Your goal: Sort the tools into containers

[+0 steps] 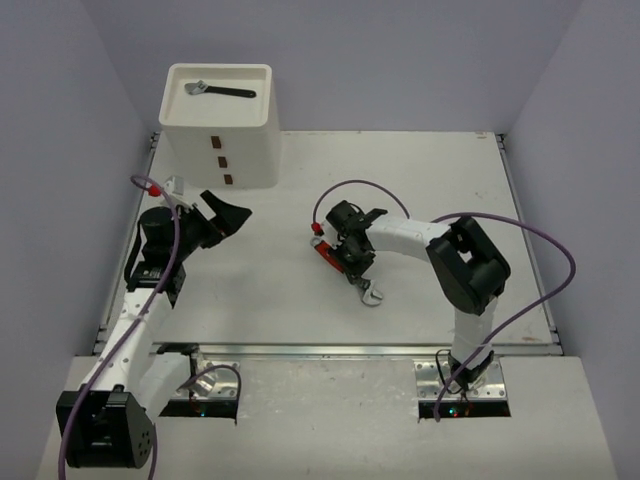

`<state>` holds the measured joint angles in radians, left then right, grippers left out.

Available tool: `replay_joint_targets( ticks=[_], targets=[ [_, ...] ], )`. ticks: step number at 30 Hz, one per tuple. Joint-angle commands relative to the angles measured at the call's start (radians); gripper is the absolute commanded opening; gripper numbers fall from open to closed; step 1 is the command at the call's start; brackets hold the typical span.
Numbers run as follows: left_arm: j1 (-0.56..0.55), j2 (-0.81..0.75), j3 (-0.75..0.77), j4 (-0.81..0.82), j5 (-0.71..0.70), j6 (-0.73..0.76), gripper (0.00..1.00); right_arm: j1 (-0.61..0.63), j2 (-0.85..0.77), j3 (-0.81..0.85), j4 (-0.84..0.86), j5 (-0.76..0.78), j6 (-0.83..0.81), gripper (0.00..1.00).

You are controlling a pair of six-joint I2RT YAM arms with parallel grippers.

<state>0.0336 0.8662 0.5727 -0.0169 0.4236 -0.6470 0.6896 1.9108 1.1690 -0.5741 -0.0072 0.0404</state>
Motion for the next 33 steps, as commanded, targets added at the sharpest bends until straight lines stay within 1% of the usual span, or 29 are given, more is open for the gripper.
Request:
replay_joint_targets(
  ticks=[1,4,8,11,13,17,20,22,25,27,30,33],
  targets=[
    [-0.086,0.08,-0.159,0.274,0.059,-0.169,1.0,0.019,-0.161,-0.054,0.07,-0.037,0.036,0.0],
    [-0.186,0.144,-0.231,0.448,0.016,-0.268,1.0,0.019,-0.22,-0.077,0.09,-0.044,0.049,0.0],
    [-0.263,0.282,-0.288,0.702,-0.004,-0.386,1.0,0.019,-0.277,-0.11,0.119,-0.077,0.05,0.0],
    [-0.294,0.346,-0.333,0.869,-0.007,-0.461,1.0,0.019,-0.311,-0.134,0.13,-0.083,0.055,0.0],
    [-0.334,0.37,-0.359,0.948,-0.054,-0.52,1.0,0.022,-0.338,-0.142,0.133,-0.093,0.067,0.0],
    [-0.445,0.392,-0.348,1.008,-0.188,-0.546,1.0,0.044,-0.359,-0.116,0.121,-0.11,0.095,0.0],
    [-0.494,0.417,-0.332,1.038,-0.238,-0.55,0.99,0.058,-0.368,-0.086,0.108,-0.131,0.116,0.0],
    [-0.515,0.471,-0.32,1.085,-0.25,-0.563,0.93,0.07,-0.382,-0.067,0.105,-0.162,0.126,0.0],
    [-0.532,0.538,-0.307,1.131,-0.25,-0.583,0.87,0.089,-0.4,-0.055,0.104,-0.177,0.127,0.0],
    [-0.551,0.583,-0.296,1.145,-0.251,-0.59,0.78,0.109,-0.413,-0.041,0.096,-0.176,0.126,0.0],
    [-0.565,0.602,-0.29,1.146,-0.253,-0.593,0.75,0.123,-0.423,-0.031,0.09,-0.174,0.124,0.0],
    [-0.579,0.612,-0.288,1.154,-0.266,-0.597,0.68,0.14,-0.439,-0.022,0.08,-0.185,0.116,0.0]
  ],
)
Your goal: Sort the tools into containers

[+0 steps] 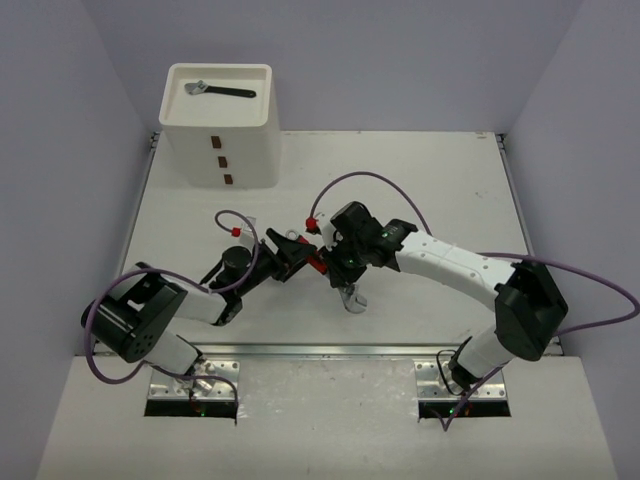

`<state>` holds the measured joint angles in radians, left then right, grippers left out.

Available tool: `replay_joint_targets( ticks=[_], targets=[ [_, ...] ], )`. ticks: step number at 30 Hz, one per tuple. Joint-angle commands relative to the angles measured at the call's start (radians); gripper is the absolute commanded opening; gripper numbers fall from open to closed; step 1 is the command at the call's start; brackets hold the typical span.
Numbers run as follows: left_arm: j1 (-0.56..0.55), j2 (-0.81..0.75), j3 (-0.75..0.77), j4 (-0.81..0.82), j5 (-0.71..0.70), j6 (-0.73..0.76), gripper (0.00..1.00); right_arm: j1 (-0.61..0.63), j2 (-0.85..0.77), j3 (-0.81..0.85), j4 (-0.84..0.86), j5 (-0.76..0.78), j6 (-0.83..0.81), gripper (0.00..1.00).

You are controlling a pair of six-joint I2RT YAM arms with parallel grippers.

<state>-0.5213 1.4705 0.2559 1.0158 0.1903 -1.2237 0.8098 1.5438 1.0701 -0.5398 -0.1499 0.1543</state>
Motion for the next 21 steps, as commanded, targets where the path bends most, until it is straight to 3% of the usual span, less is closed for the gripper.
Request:
replay_joint_targets(
  ticks=[1,4,6,7,15,17,18,21],
  targets=[
    [-0.027,0.011,0.033,0.135,-0.032,-0.019,0.64,0.027,-0.076,0.074,0.053,-0.049,0.001,0.0],
    [-0.034,0.025,0.038,0.174,-0.02,-0.03,0.45,0.035,-0.082,0.071,0.065,-0.072,0.0,0.0],
    [-0.045,0.036,0.051,0.229,-0.003,-0.04,0.1,0.037,-0.081,0.07,0.084,-0.088,0.004,0.0],
    [-0.049,0.037,0.054,0.238,0.002,-0.044,0.0,0.037,-0.079,0.072,0.087,-0.084,0.005,0.0],
    [-0.077,0.05,0.001,0.419,-0.003,-0.141,0.0,0.037,-0.064,0.092,0.104,-0.025,0.014,0.02],
    [-0.072,0.043,-0.013,0.449,-0.017,-0.175,0.0,0.037,-0.067,0.089,0.106,-0.005,0.018,0.14],
    [-0.069,0.036,-0.015,0.446,-0.02,-0.185,0.0,0.037,-0.077,0.085,0.107,0.012,0.019,0.38],
    [-0.03,-0.02,-0.011,0.411,-0.025,-0.201,0.0,0.037,-0.11,0.055,0.113,0.061,0.024,0.68]
  ],
)
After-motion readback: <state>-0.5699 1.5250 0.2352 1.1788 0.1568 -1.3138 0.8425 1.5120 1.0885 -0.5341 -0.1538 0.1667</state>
